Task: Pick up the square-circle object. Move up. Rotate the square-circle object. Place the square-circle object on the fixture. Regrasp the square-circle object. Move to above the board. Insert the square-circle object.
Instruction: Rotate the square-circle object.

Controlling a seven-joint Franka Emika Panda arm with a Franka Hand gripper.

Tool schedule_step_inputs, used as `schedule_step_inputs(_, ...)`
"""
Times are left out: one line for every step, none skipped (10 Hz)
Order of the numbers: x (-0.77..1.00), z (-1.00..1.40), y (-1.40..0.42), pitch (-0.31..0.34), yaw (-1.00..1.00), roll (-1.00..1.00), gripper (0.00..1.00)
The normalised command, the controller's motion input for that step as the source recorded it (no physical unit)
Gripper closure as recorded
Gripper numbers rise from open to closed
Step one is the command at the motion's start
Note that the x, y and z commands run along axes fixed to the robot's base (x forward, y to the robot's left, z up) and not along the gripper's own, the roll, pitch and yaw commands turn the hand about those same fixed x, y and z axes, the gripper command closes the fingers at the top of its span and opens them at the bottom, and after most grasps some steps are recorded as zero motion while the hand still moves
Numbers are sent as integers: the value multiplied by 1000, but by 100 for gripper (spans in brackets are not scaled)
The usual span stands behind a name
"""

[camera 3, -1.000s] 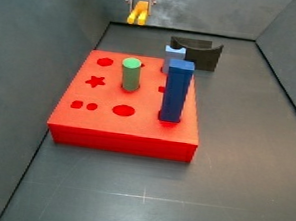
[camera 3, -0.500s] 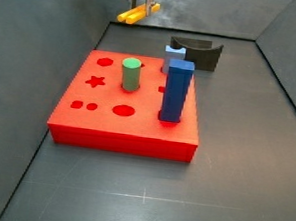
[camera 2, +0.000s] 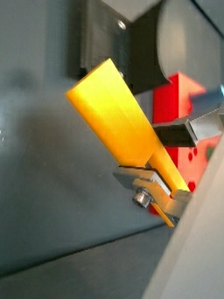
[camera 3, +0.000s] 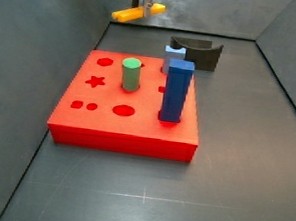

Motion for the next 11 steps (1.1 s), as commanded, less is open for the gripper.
schedule_step_inputs(36,-13,20,-8,-1000,-4,100)
schedule_step_inputs(35,-13,20,-8,-1000,-5,100)
schedule_step_inputs(35,-13,20,-9,-1000,-5,100)
schedule_step_inputs(35,-13,20,-9,-1000,-5,100)
schedule_step_inputs(35,-13,20,-9,-1000,-5,100)
schedule_step_inputs(35,-13,20,-9,-1000,-5,100)
schedule_step_inputs(35,-13,20,-10,-1000,-5,100)
schedule_step_inputs(35,-13,20,-10,-1000,-6,100)
schedule_step_inputs(35,-13,21,-10,-1000,-6,100)
schedule_step_inputs(35,-13,20,-11,-1000,-6,100)
schedule_step_inputs(34,-13,21,-11,-1000,-6,100)
